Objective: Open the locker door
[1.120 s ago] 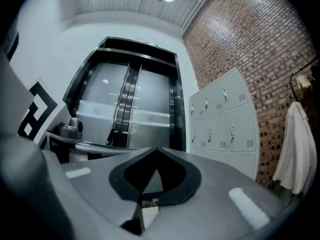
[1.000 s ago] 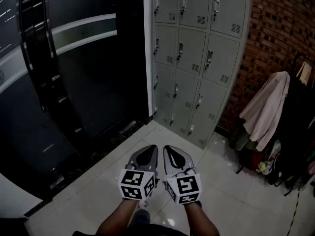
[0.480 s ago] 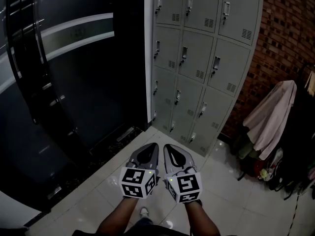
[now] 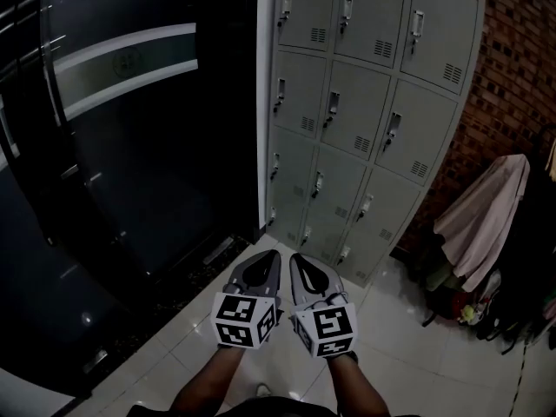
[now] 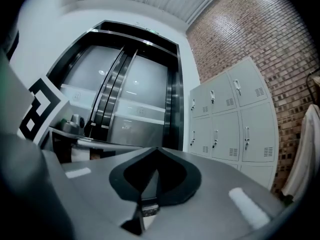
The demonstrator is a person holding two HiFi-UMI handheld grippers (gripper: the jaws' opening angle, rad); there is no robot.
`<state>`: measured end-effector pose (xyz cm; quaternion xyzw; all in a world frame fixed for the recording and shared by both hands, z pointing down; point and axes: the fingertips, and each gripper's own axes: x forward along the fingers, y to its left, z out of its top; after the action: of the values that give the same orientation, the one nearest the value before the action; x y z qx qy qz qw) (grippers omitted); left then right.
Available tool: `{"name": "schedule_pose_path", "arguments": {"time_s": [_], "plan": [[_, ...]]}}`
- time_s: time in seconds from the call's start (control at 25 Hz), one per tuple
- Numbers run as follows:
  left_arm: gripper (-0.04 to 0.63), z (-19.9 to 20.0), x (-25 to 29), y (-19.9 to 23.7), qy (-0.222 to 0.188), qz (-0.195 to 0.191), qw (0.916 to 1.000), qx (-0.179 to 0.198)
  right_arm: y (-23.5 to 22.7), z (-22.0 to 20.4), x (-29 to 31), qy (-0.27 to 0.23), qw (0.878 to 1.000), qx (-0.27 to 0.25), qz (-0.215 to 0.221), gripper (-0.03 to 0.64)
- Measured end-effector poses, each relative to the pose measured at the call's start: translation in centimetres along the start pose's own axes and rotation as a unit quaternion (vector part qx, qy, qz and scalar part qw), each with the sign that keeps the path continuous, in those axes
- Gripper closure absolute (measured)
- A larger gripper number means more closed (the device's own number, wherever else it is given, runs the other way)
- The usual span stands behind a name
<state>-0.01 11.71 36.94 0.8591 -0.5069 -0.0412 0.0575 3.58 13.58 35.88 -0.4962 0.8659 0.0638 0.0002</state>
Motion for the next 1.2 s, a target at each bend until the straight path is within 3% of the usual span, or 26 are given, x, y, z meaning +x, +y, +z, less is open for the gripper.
{"name": "schedule_pose_path", "arguments": {"time_s": [0.24, 0.6, 1.2], "plan": [[0.589, 0.3, 1.8, 4.9, 0.003, -0.001, 1.0000, -0.007, 0.8, -0.3, 4.5, 0.005, 1.000, -0.006, -0.007, 0.617], [0.591, 0.1, 4.3, 8.1, 0.004, 0.000, 0.9999, -0.016, 0.1, -1.2, 8.5, 0.010, 1.000, -0.006, -0.006, 0.617], [0.591, 0.6, 15.7, 13.5, 0.015, 0.014, 0.9997, 0.010, -6.7, -2.5, 19.5, -0.009, 1.000, 0.009, 0.010, 0.617]]}}
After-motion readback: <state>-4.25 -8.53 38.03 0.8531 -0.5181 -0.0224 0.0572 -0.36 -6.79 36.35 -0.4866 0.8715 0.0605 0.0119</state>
